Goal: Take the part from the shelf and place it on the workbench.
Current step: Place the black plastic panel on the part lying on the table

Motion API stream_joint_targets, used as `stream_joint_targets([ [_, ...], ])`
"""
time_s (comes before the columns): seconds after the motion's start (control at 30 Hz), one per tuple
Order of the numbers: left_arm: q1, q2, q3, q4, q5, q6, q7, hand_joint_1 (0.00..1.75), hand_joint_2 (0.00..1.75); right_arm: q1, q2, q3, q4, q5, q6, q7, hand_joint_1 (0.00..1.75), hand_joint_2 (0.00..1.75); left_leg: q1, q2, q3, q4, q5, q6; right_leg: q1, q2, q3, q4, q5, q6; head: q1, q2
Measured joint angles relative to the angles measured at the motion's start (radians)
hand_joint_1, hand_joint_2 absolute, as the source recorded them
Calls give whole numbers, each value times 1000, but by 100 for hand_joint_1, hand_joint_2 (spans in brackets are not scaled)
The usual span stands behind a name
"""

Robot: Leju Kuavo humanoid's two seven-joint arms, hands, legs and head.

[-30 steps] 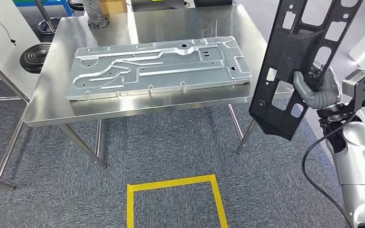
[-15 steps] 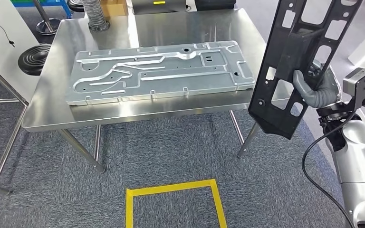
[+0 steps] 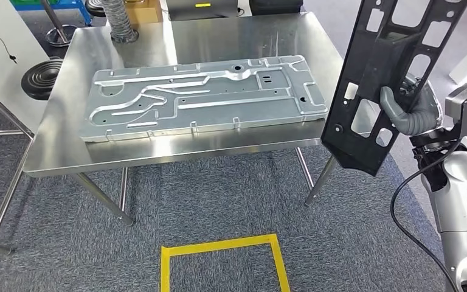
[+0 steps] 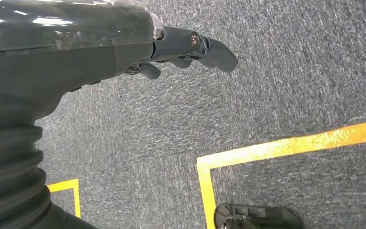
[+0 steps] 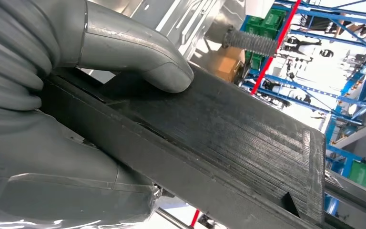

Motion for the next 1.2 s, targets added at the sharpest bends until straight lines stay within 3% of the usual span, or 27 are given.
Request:
stream_joint_targets([
  [0.07,-2,0,0,0,0,0,0,0,175,-1,0,0,0,0,0,0,171,175,0,1,-22,55,-33,-10,-6,-1,11,-7,-4,-11,0,0],
  [0.13,-3,0,0,0,0,1,0,0,175,-2,0,1,0,0,0,0,171,175,4,2,-91,190,-88,-17,-6,-3,20,-8,-10,-19,0,0],
  [0.17,-2,0,0,0,0,0,0,0,175,-1,0,2,0,0,0,0,171,175,6,2,-131,256,-107,-19,-5,-3,24,-7,-14,-20,0,0],
  [0.2,-1,0,0,0,0,0,0,0,175,0,1,2,0,0,0,0,171,175,7,2,-159,295,-107,-20,-5,-3,28,-7,-18,-20,0,0],
  [0.23,-1,0,0,0,0,0,0,0,175,1,1,2,0,0,0,0,171,175,8,2,-168,294,-85,-20,-5,-2,34,-7,-22,-19,0,0],
  [0.27,0,0,0,0,0,0,0,0,175,2,1,2,0,0,0,0,171,175,8,2,-157,251,-46,-19,-5,-2,42,-7,-27,-17,0,0],
  [0.33,-1,0,0,0,-1,0,0,0,175,2,1,2,0,0,-1,0,171,175,7,2,-101,109,38,-11,-3,0,57,-6,-40,-10,0,0],
  [0.37,-1,0,0,0,-1,0,0,0,175,2,1,2,0,0,-1,0,171,175,7,2,-78,53,59,-7,-1,1,60,-5,-44,-6,0,0],
  [0.4,-2,0,0,0,-2,0,0,0,175,2,1,2,0,0,-1,0,171,175,6,1,-65,19,66,-3,0,2,60,-4,-47,-1,0,0],
  [0.5,-2,-1,-2,0,-3,-1,0,0,175,10,0,2,-4,0,-3,0,171,175,5,0,-58,1,58,10,-1,1,59,-6,-51,16,0,0],
  [0.57,-3,-1,-3,0,-3,-1,1,0,175,14,-2,1,-10,-1,-4,0,171,175,8,0,-50,-7,58,21,-4,0,40,37,-77,26,0,0],
  [0.67,-6,-1,-4,0,-2,-1,1,0,175,21,-3,0,-16,-2,-6,-1,171,175,8,0,-42,-10,51,30,-6,-1,-67,229,-152,35,0,0],
  [0.7,-5,-1,-4,0,-2,-2,1,0,175,26,-2,0,-17,-2,-7,-1,171,175,8,0,-39,-9,48,31,-6,-1,-100,276,-158,36,0,0],
  [0.73,-5,-1,-4,0,-2,-2,0,0,175,29,-2,0,-17,-1,-9,0,171,175,7,-1,-35,-8,44,31,-6,-1,-116,288,-143,36,0,0],
  [0.77,-5,-1,-4,0,-2,-2,0,0,175,31,-2,0,-18,-1,-11,1,171,175,7,-1,-30,-6,38,31,-6,-1,-111,258,-109,34,0,0],
  [0.83,-5,-2,-4,0,-2,-2,0,0,175,31,-1,-1,-21,0,-16,2,171,175,5,-3,-18,-2,26,27,-3,-2,-57,122,-24,25,0,0],
  [0.9,-6,-3,-4,0,-2,-1,0,0,175,29,-1,-2,-26,2,-20,3,171,175,2,-4,-12,0,18,21,3,-3,-14,22,11,13,0,0],
  [0.97,-7,-4,-4,0,-2,-1,0,0,175,27,0,-2,-28,4,-21,4,171,175,1,-4,-11,-2,13,11,8,-3,-7,3,5,3,0,0],
  [1.07,-9,-4,-5,0,-2,0,0,0,175,28,0,-3,-32,4,-22,5,171,175,0,0,-20,32,-14,-4,-1,-4,7,-9,3,-14,0,0],
  [1.17,-9,-4,-5,0,-3,0,0,0,175,28,2,-4,-34,5,-21,6,171,175,5,1,-114,217,-91,-15,-3,-6,21,-13,-6,-24,0,0],
  [1.2,-8,-4,-5,0,-3,0,0,0,175,30,2,-4,-34,5,-21,6,171,175,7,1,-147,271,-104,-18,-2,-5,24,-13,-9,-25,0,0],
])
